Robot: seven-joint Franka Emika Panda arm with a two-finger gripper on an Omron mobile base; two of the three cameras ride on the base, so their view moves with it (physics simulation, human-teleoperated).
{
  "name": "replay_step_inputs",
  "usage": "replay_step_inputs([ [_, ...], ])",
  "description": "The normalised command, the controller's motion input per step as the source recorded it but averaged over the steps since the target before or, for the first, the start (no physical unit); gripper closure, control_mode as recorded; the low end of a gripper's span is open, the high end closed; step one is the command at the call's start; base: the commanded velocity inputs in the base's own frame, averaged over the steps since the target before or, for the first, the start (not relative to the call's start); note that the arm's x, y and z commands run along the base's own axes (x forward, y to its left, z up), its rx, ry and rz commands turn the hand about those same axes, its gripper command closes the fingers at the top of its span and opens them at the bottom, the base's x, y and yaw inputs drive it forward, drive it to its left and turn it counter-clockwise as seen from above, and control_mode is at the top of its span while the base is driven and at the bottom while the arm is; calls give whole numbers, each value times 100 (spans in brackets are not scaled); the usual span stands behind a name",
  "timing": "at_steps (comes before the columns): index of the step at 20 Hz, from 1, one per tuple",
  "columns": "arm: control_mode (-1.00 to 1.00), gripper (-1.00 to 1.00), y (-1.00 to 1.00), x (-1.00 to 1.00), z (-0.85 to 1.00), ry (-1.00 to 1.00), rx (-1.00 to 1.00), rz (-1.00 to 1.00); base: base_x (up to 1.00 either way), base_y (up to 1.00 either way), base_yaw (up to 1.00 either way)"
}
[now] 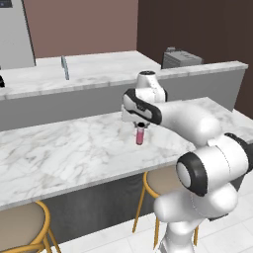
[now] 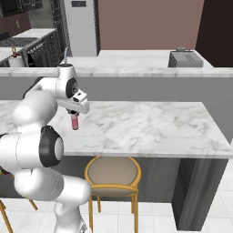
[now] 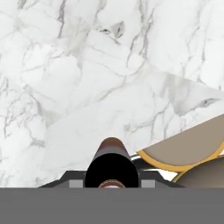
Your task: Place the large bottle from the dining counter next to the other large bottle outside the sink, and place the small bottle from the dining counter next to the other small bottle inside the sink.
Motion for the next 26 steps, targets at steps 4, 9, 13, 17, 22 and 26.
replay_step_inputs([
  [4,-100,100,0,-51,18,-2,0,7,0,0,0],
  [9,-100,100,0,-52,14,-5,0,16,0,0,0],
  [13,-100,100,0,-50,21,-2,0,18,0,0,0],
  [17,-100,100,0,-56,24,0,0,13,0,0,0],
  [22,-100,100,0,-32,17,1,0,11,0,0,0],
  [26,-100,100,0,-15,6,1,0,11,0,0,0],
])
